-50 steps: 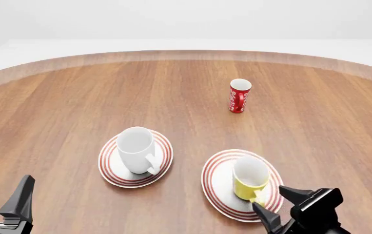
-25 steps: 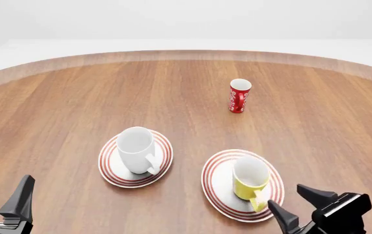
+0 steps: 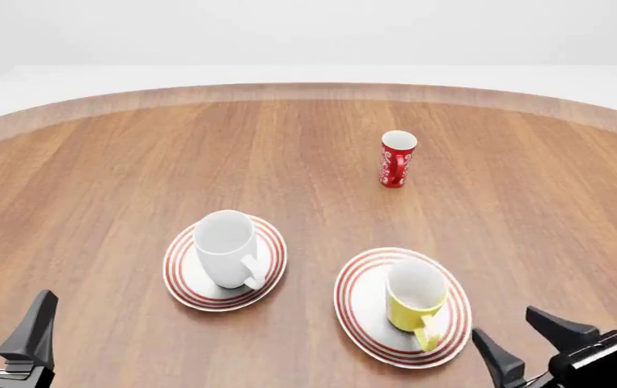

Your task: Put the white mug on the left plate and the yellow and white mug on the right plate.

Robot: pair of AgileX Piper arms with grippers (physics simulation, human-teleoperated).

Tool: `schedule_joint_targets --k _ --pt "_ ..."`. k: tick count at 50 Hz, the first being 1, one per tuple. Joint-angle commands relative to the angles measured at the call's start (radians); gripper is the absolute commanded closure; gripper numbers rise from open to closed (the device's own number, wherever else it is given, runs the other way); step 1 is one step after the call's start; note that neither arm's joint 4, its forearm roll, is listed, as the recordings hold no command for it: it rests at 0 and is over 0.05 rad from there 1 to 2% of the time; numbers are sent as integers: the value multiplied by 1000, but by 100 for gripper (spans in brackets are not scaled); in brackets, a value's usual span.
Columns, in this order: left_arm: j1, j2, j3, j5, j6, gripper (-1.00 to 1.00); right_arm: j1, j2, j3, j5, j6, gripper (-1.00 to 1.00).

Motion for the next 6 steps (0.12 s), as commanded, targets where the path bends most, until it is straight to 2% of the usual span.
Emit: schedule_joint_targets --k 1,6 --pt "0 0 0 0 0 -100 -56 -27 0 12 9 -100" --pt "0 0 0 0 0 -100 -108 -48 0 33 -2 -100"
